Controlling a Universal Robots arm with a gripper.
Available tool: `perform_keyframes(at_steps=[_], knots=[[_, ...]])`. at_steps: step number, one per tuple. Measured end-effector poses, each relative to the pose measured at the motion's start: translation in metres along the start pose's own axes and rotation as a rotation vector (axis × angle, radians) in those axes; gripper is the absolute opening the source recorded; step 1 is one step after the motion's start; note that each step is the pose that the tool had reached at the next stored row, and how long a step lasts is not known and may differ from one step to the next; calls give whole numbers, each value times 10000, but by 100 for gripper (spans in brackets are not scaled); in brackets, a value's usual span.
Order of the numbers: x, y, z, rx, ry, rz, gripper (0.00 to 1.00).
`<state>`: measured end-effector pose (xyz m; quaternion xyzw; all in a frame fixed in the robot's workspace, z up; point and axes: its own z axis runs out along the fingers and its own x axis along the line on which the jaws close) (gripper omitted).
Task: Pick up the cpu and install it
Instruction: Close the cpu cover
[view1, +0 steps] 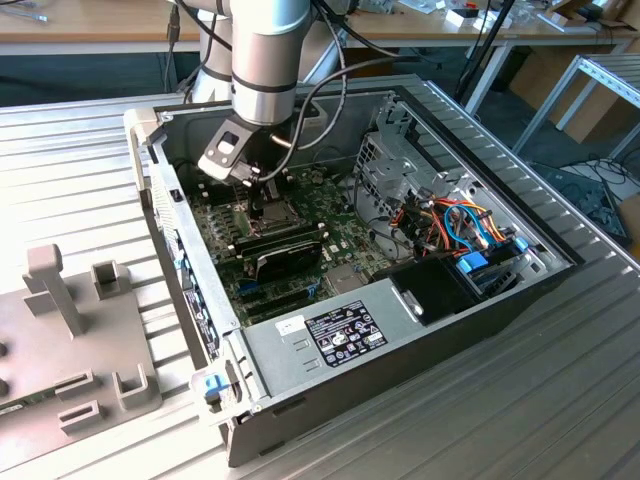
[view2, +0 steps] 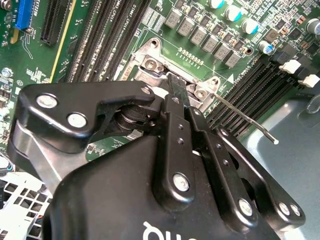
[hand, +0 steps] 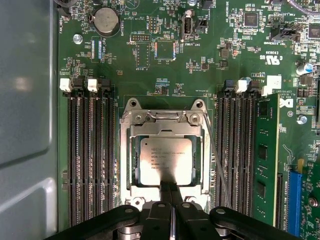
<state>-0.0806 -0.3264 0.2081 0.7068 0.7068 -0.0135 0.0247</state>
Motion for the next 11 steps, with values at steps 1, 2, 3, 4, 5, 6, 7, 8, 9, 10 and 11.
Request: perform_keyframes(at_steps=[1,2,3,4,5,6,7,8,9,10,11], knots=[[0,-1,4,2,-2,0,11],[0,-1,8,3,-3,0,11],[0,-1,8,2,-3,0,11],[0,-1,8,2,-3,0,11],[0,-1,9,3,-3,0,11],[0,-1,10,2,-3,1,11],[1,-1,13,0,0,1,11],[0,-2,17,3,-3,0,11],[0,-2,18,4,-4,0,11],[0,-2,18,3,-4,0,11],[1,-2,18,3,-3,0,11]])
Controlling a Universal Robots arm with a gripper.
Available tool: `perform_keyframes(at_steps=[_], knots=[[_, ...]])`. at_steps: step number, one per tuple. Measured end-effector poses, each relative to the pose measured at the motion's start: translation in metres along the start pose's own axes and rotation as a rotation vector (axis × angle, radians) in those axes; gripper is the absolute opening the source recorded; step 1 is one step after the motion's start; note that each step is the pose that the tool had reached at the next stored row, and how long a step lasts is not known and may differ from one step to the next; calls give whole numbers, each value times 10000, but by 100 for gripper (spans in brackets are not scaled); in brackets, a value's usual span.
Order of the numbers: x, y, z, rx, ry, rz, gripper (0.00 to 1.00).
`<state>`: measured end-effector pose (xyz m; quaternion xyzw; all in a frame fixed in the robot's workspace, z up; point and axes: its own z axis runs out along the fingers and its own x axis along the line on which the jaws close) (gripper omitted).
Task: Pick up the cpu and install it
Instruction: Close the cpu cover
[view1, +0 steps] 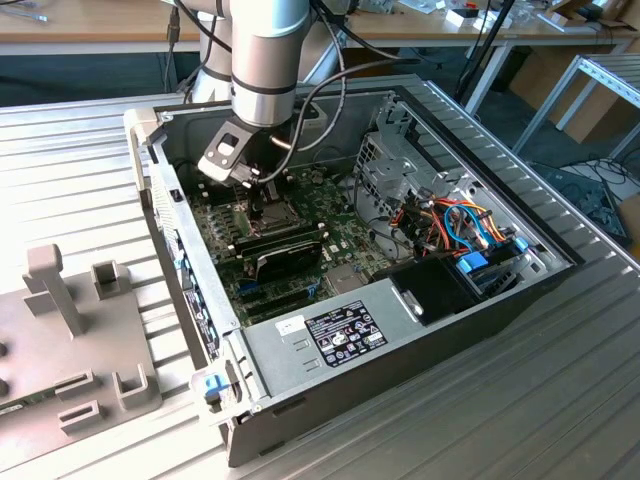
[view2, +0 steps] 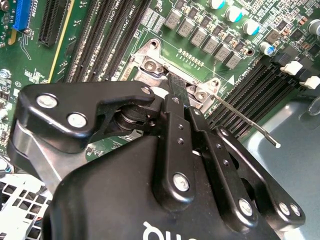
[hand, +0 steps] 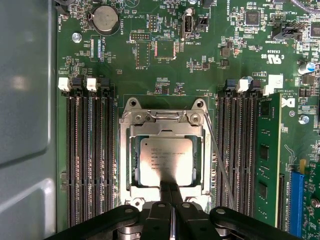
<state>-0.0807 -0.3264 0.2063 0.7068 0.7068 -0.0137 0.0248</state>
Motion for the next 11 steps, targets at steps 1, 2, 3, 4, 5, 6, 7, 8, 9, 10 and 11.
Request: perform_keyframes(at_steps=[1,2,3,4,5,6,7,8,9,10,11], knots=[[0,0,1,-1,1,0,11],[0,0,2,-1,1,0,11],[0,0,6,-1,2,0,11],[0,0,6,0,0,0,11],[0,-1,7,1,-1,0,11],[0,0,8,0,0,0,11],[1,-1,8,0,0,1,11],[1,-1,10,-1,0,0,11],[1,-1,13,0,0,0,11],[1,-1,14,1,-1,0,11],[0,-1,14,1,-1,0,11]])
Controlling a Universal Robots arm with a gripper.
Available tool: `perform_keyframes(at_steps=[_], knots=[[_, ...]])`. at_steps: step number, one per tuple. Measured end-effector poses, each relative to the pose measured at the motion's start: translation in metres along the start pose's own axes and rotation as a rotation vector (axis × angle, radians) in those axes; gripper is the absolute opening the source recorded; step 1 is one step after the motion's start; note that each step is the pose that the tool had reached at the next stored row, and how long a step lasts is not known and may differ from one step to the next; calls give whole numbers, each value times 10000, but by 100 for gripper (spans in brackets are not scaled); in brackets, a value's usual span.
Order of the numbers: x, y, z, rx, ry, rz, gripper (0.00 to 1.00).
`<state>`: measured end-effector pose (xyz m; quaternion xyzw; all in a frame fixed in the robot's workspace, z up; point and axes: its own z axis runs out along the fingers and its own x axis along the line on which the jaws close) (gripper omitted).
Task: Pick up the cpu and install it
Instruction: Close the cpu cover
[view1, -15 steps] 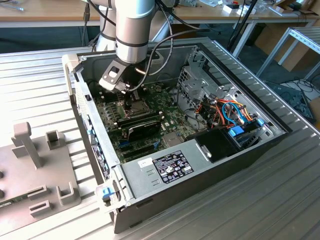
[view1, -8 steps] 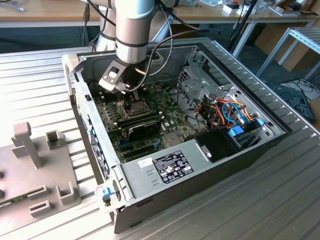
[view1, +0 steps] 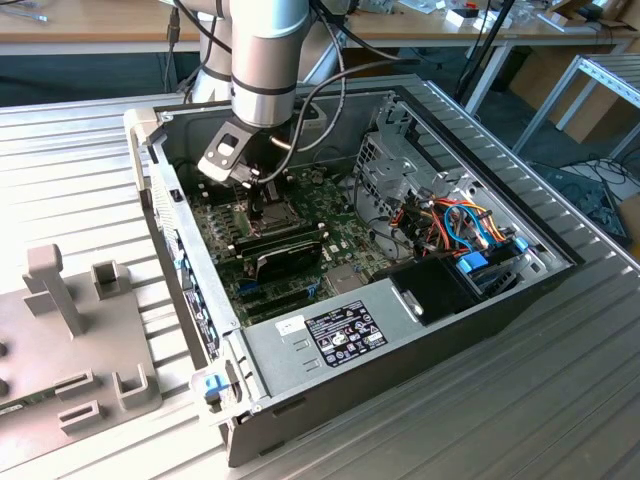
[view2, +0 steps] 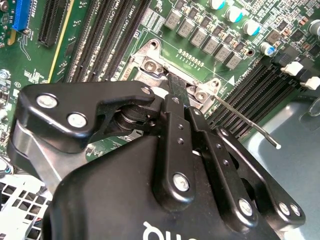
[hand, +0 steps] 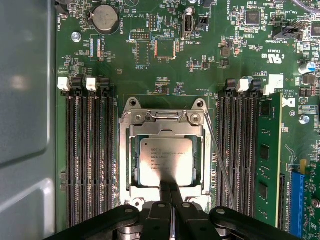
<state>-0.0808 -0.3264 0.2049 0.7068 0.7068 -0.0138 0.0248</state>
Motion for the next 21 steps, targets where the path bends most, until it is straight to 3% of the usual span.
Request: perform_keyframes(at_steps=[4,11,21], knots=[[1,1,0,-2,2,0,11],[-4,2,-78,-2,-17,0,11],[-14,5,-274,-2,-20,0,11]])
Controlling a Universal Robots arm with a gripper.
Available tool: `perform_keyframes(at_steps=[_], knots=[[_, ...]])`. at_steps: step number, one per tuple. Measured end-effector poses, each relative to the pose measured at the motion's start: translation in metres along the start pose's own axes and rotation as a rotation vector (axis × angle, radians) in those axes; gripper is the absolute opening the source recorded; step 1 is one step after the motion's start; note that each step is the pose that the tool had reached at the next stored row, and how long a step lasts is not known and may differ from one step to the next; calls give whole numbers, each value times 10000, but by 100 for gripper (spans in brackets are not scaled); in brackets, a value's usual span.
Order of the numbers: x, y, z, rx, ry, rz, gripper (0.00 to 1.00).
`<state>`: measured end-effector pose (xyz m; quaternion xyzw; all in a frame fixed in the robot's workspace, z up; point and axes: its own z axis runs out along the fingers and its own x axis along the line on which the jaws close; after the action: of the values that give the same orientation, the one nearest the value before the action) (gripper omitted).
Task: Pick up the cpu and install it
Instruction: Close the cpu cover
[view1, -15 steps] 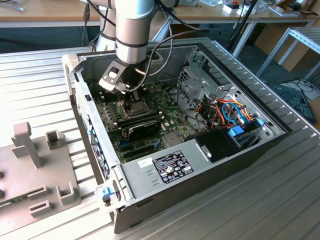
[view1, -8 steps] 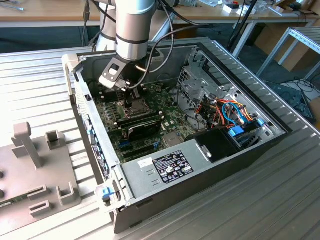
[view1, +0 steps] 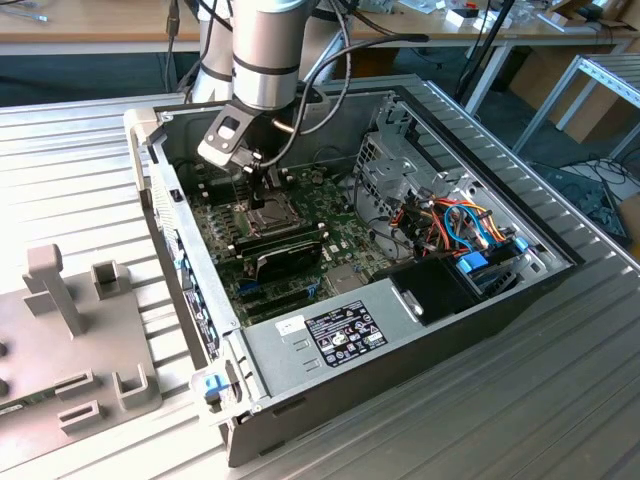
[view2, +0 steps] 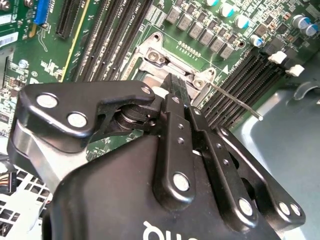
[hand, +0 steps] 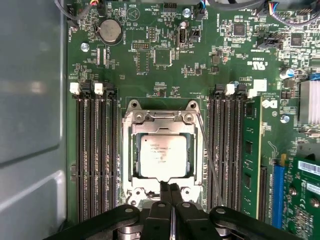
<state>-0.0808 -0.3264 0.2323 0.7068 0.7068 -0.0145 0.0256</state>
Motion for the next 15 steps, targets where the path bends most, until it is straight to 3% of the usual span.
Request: perform_keyframes(at_steps=[7,10,15], knots=[[-1,-17,-23,2,-1,0,11],[-1,-70,-23,-4,-1,-1,11],[33,-211,-27,-43,0,1,11]])
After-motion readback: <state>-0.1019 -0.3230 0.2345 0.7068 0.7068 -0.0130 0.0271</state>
